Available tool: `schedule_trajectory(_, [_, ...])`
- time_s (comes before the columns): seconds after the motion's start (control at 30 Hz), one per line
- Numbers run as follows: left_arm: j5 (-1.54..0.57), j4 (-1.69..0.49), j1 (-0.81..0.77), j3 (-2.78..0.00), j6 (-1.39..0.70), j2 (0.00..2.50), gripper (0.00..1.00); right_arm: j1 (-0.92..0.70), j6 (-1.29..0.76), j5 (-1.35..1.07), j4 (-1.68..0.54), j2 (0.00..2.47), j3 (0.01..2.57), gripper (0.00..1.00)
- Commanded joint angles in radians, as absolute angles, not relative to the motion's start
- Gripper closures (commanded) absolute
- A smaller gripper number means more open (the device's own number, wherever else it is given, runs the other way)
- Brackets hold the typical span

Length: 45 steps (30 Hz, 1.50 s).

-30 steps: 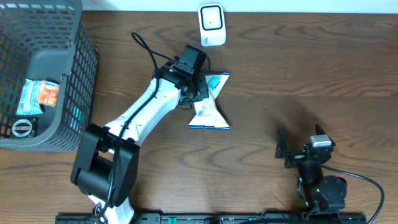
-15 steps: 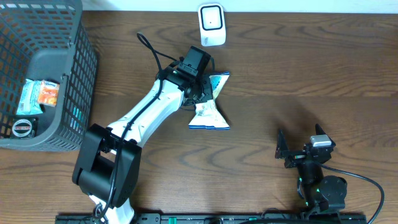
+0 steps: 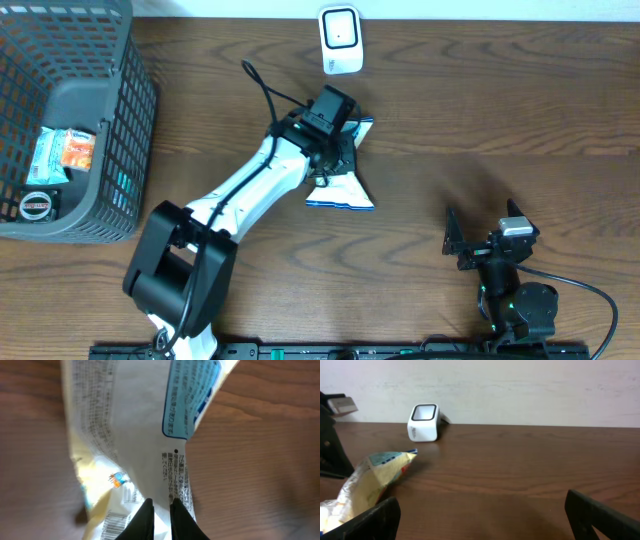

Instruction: Scan the item barcode

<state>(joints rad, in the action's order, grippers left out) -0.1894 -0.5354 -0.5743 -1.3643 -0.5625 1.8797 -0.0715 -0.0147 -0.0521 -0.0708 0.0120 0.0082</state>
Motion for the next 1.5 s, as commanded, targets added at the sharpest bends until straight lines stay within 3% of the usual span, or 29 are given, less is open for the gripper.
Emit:
schedule_trajectory(0.0, [-0.19, -0.5, -0.577, -1.345, -0.516, 1.943, 0.87, -0.078, -0.021, -0.051, -0.073, 0.007, 0.006, 0.01])
schedule_trajectory(0.27, [-0.187, -0.369, -0.545, -1.345, -0.489, 2.082, 0.87, -0.078, -0.021, -0.051, -0.073, 0.007, 0.006, 0.01])
schedule_trajectory(0.63, [-0.203, -0.361, -0.465, -1.392, -0.486, 1.982, 0.87, -0.078, -0.021, -0.051, -0.074, 0.007, 0.006, 0.01])
schedule_trajectory(0.8, [-0.202, -0.368, -0.456, -1.392, -0.435, 1.846, 0.73, -0.078, -0.021, -0.051, -0.074, 0.007, 0.006, 0.01])
schedule_trajectory(1.07, [-0.19, -0.421, -0.456, -1.392, -0.347, 1.643, 0.38, -0.078, -0.021, -0.051, -0.074, 0.007, 0.006, 0.01])
schedule_trajectory(1.2, [-0.144, -0.46, -0.455, -1.392, -0.344, 1.598, 0.29, -0.078, -0.021, -0.051, -0.074, 0.007, 0.006, 0.01])
schedule_trajectory(1.47, [-0.055, -0.535, -0.455, -1.391, -0.321, 1.595, 0.26, -0.078, -0.021, -0.051, -0.074, 0.007, 0.006, 0.01])
